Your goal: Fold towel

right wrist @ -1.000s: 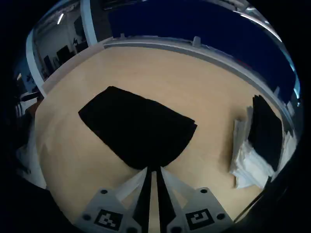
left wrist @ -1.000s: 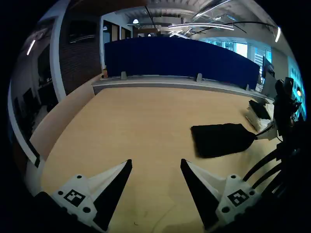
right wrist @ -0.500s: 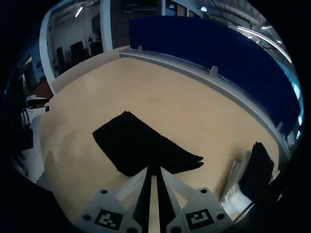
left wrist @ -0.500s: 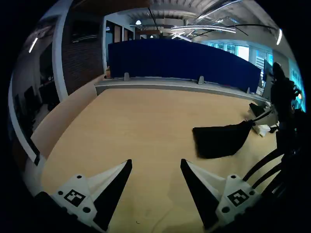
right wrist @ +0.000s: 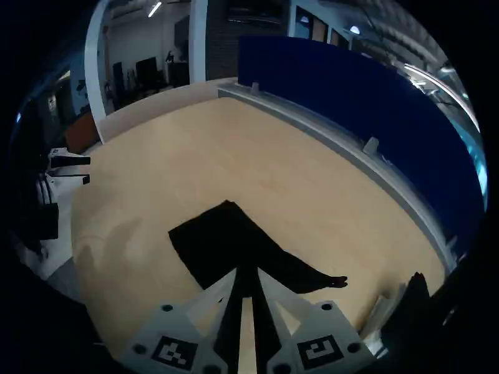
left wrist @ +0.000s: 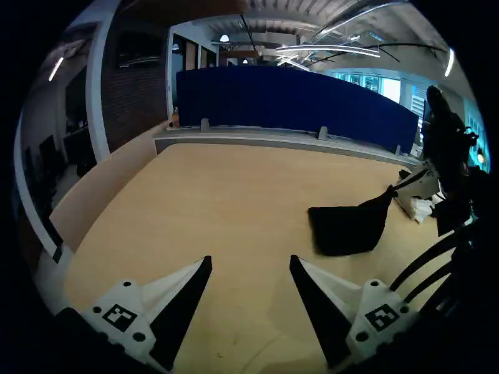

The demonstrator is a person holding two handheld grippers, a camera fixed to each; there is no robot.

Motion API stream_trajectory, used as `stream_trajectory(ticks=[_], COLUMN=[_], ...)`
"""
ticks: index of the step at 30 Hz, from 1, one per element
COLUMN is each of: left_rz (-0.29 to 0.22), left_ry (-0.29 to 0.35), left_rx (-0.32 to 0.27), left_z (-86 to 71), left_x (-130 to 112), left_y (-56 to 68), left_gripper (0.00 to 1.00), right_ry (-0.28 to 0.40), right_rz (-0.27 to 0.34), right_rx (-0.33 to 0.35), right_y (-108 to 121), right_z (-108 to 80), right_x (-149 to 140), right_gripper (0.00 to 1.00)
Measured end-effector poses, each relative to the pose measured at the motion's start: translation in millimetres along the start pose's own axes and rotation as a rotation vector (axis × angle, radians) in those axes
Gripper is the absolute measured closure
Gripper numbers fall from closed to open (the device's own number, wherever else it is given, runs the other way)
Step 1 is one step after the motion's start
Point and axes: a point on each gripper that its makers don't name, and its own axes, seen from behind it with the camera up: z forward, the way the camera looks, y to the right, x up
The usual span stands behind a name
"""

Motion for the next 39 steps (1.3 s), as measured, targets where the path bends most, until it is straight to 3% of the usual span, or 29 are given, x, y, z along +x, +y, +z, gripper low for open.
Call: stream_trajectory(ticks=[5, 12, 18, 24, 34, 36, 39], left_rz=[-0.006, -0.001, -0.023, -0.043, -0.048, -0.043, -0.037], left_ry=[0.003, 0.007, 0.008, 0.005, 0.003, 0.003, 0.002], left_rx=[0.006, 0.02, 0.029, 0.031, 0.034, 0.033, 0.032], left_z=[-3.1, -7.8, -11.2, -9.9, -4.7, -3.8, -3.0], left_x=[-0.9, -3.5, -6.7, -10.3, -8.8, -8.2, -8.8], left_y=[-3.2, -6.8, -5.6, -5.7, -11.0, -11.2, -11.1], left_gripper=[0.07, 0.07, 0.07, 0.07, 0.07, 0.07, 0.07], right_ry=[0.0, -0.019, -0.071, -0.133, -0.105, -0.096, -0.086], right_rz=[-0.047, -0.117, -0.155, -0.144, -0.093, -0.081, -0.068], right_rx=[0.042, 0.129, 0.203, 0.228, 0.23, 0.231, 0.236], right_y=[-20.1, -62.3, -97.0, -112.1, -108.2, -107.3, -107.0], right_z=[18.3, 58.3, 98.3, 125.2, 122.0, 118.6, 113.7], right_x=[14.8, 23.6, 10.1, -11.4, -7.4, -6.1, -6.7], right_gripper=[0.91, 0.92, 0.92, 0.92, 0.83, 0.76, 0.51])
